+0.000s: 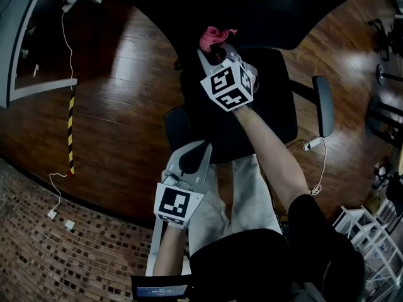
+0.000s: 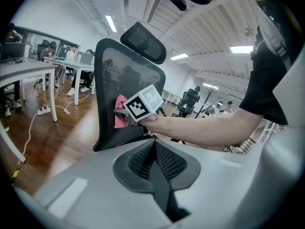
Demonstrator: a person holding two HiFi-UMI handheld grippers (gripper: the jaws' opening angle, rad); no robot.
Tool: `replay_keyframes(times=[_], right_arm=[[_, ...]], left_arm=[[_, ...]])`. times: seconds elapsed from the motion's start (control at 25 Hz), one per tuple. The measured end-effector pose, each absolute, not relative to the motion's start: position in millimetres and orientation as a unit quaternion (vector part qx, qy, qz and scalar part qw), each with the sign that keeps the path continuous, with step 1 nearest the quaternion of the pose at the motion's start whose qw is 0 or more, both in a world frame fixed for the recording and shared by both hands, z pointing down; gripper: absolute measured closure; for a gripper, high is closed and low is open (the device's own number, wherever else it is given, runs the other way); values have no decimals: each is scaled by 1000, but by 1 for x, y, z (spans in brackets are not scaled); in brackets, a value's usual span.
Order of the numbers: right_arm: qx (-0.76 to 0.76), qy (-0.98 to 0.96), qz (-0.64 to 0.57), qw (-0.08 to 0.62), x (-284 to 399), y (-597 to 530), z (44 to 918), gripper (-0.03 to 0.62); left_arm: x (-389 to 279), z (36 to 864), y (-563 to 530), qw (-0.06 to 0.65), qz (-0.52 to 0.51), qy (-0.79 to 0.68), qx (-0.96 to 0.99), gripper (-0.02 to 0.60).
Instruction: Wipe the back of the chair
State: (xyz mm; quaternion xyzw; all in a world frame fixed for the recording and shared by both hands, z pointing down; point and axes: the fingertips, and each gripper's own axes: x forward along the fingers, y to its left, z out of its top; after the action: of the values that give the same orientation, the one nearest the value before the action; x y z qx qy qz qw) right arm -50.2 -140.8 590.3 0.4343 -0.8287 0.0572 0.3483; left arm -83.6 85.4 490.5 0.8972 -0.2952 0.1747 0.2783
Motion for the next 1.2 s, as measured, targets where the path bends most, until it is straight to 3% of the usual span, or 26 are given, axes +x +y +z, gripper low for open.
replay_keyframes(times=[0.6, 0.8, 1.2], right_arm=[[275, -904, 45, 324, -176, -96, 612, 551], [310, -890, 63, 327, -142, -103, 620, 551], [414, -841, 97, 335, -11, -132, 629, 549]], left_arm=[[-101, 496, 87, 286, 191, -301, 889, 588], [-94, 500, 89, 283, 199, -296, 890, 589], [-52, 507, 93, 279, 213, -265, 898, 588]])
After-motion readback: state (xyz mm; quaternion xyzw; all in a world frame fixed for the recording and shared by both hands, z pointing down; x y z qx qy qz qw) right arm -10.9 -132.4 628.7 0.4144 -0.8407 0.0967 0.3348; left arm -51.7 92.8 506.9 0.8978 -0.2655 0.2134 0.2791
